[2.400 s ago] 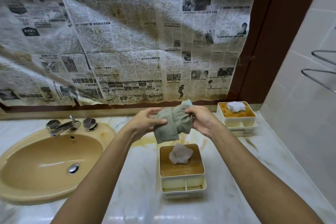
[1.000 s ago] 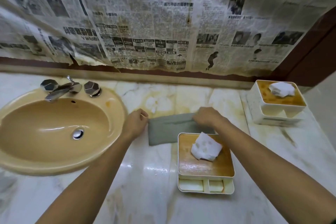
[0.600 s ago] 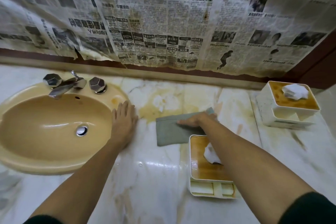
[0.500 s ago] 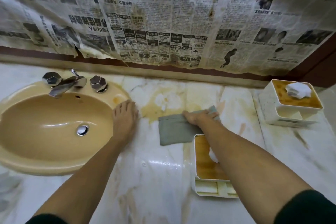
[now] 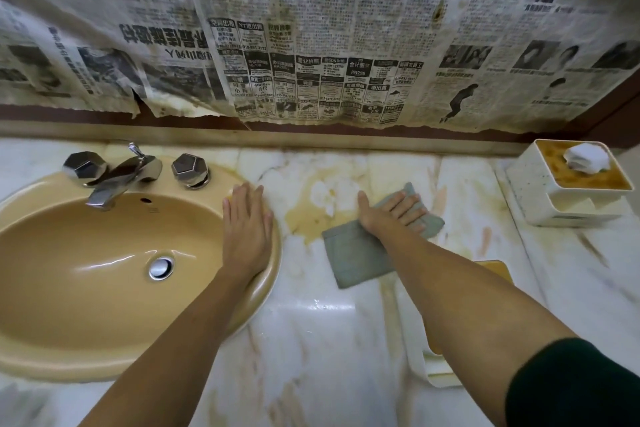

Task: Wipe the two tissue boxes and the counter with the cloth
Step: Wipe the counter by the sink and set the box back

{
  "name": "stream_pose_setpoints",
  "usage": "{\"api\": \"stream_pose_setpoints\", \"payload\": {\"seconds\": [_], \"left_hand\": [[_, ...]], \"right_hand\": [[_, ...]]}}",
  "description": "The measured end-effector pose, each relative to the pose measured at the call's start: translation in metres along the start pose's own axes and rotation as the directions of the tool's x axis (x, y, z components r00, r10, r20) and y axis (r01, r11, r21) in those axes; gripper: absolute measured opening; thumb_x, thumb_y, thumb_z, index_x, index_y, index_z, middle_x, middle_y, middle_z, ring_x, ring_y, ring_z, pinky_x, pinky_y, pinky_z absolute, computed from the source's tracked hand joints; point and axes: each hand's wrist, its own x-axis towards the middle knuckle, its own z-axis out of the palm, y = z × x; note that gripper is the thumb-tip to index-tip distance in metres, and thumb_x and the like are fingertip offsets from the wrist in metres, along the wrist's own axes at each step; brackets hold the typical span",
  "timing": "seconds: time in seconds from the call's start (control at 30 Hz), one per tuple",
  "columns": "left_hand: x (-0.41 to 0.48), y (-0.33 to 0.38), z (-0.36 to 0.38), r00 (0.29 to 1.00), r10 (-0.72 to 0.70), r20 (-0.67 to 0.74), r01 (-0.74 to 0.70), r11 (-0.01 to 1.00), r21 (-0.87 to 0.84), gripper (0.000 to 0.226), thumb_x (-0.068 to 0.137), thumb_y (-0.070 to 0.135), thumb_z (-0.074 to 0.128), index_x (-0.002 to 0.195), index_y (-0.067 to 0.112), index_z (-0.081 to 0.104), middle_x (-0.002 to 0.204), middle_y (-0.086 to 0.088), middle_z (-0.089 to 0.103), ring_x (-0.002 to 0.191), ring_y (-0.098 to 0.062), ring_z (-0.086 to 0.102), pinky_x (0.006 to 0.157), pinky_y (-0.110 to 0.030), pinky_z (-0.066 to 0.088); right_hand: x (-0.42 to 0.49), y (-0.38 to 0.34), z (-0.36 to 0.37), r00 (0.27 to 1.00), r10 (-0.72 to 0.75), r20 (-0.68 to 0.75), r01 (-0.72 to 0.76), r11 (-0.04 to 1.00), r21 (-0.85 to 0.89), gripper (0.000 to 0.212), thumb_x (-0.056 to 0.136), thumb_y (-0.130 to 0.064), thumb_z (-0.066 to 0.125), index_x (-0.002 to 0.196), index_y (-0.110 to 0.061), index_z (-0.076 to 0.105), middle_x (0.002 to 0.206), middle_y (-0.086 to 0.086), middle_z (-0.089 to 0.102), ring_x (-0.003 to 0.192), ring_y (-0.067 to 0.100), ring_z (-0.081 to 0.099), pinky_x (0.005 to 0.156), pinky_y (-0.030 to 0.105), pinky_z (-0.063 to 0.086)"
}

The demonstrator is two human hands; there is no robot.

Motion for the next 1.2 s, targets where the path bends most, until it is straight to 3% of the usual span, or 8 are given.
{"api": "stream_pose_setpoints", "payload": {"seconds": [0.13, 0.27, 0.4, 0.53, 0.73, 1.0, 1.1, 1.2], "left_hand": [[0.0, -0.003, 0.006, 1.0, -0.01, -0.02, 0.009, 0.999, -0.049, 0.047, 0.105, 0.021, 0.037, 0.151, 0.01, 0.032, 0.158, -0.015, 0.025, 0.15, -0.033, 0.015, 0.124, -0.049, 0.008], [0.001, -0.004, 0.009, 0.999, -0.007, -0.051, 0.003, 0.997, -0.076, 0.045, 0.105, 0.02, 0.039, 0.148, 0.011, 0.036, 0.155, -0.013, 0.029, 0.149, -0.032, 0.02, 0.123, -0.048, 0.01], [0.002, -0.006, 0.012, 0.996, -0.007, -0.085, 0.0, 0.997, -0.081, 0.044, 0.104, 0.018, 0.041, 0.147, 0.01, 0.039, 0.153, -0.014, 0.032, 0.147, -0.033, 0.023, 0.123, -0.048, 0.012], [0.002, -0.005, 0.012, 0.994, -0.017, -0.109, 0.003, 0.992, -0.129, 0.041, 0.103, 0.016, 0.041, 0.144, 0.008, 0.043, 0.151, -0.016, 0.035, 0.145, -0.035, 0.027, 0.122, -0.049, 0.015], [0.0, -0.004, 0.008, 0.995, -0.026, -0.094, 0.011, 0.987, -0.162, 0.041, 0.105, 0.015, 0.037, 0.144, 0.006, 0.041, 0.152, -0.018, 0.032, 0.147, -0.036, 0.024, 0.123, -0.048, 0.01], [-0.041, 0.009, -0.009, 0.997, -0.016, 0.08, 0.029, 0.987, -0.159, 0.047, 0.105, 0.021, 0.033, 0.15, 0.005, 0.03, 0.159, -0.016, 0.022, 0.152, -0.035, 0.005, 0.123, -0.05, 0.001], [-0.073, 0.019, -0.014, 0.993, -0.015, 0.115, 0.035, 0.984, -0.177, 0.045, 0.106, 0.022, 0.034, 0.149, 0.007, 0.034, 0.159, -0.012, 0.026, 0.152, -0.033, 0.008, 0.123, -0.051, 0.003], [-0.096, 0.026, -0.017, 0.992, -0.02, 0.126, 0.04, 0.986, -0.161, 0.044, 0.106, 0.02, 0.036, 0.149, 0.008, 0.035, 0.16, -0.012, 0.025, 0.153, -0.031, 0.006, 0.124, -0.05, 0.0]], "right_hand": [[0.024, -0.02, 0.01, 0.977, -0.201, -0.071, 0.195, 0.977, -0.088, 0.098, 0.089, -0.079, 0.011, 0.154, -0.013, -0.023, 0.158, 0.008, -0.038, 0.144, 0.031, -0.037, 0.117, 0.052, -0.022], [0.047, -0.036, 0.019, 0.889, -0.43, -0.158, 0.392, 0.892, -0.225, 0.087, 0.094, -0.073, 0.008, 0.157, -0.018, -0.015, 0.163, 0.005, -0.027, 0.148, 0.027, -0.029, 0.12, 0.05, -0.018], [0.051, -0.051, 0.039, 0.763, -0.632, -0.135, 0.551, 0.745, -0.376, 0.077, 0.098, -0.066, 0.007, 0.159, -0.022, -0.008, 0.165, 0.001, -0.018, 0.151, 0.023, -0.021, 0.122, 0.047, -0.013], [0.029, -0.059, 0.074, 0.551, -0.834, -0.024, 0.723, 0.493, -0.484, 0.068, 0.101, -0.058, 0.01, 0.159, -0.025, -0.003, 0.166, -0.003, -0.012, 0.153, 0.02, -0.014, 0.123, 0.047, -0.008], [-0.001, -0.026, 0.11, 0.366, -0.93, 0.028, 0.779, 0.29, -0.555, 0.062, 0.102, -0.047, 0.007, 0.16, -0.024, 0.008, 0.167, -0.003, 0.003, 0.154, 0.019, -0.001, 0.125, 0.047, 0.003], [-0.037, 0.061, 0.12, 0.339, -0.938, 0.073, 0.805, 0.248, -0.539, 0.059, 0.101, -0.036, 0.016, 0.159, -0.028, 0.005, 0.167, -0.006, 0.004, 0.154, 0.017, 0.002, 0.124, 0.045, 0.007], [-0.053, 0.086, 0.117, 0.437, -0.898, 0.06, 0.787, 0.349, -0.508, 0.06, 0.1, -0.044, 0.009, 0.156, -0.034, -0.009, 0.167, -0.004, -0.007, 0.154, 0.017, -0.006, 0.124, 0.046, -0.003], [-0.067, 0.113, 0.121, 0.533, -0.846, -0.027, 0.711, 0.465, -0.528, 0.064, 0.1, -0.048, 0.013, 0.158, -0.026, 0.001, 0.167, 0.002, -0.001, 0.154, 0.025, -0.001, 0.121, 0.051, -0.003]]}}
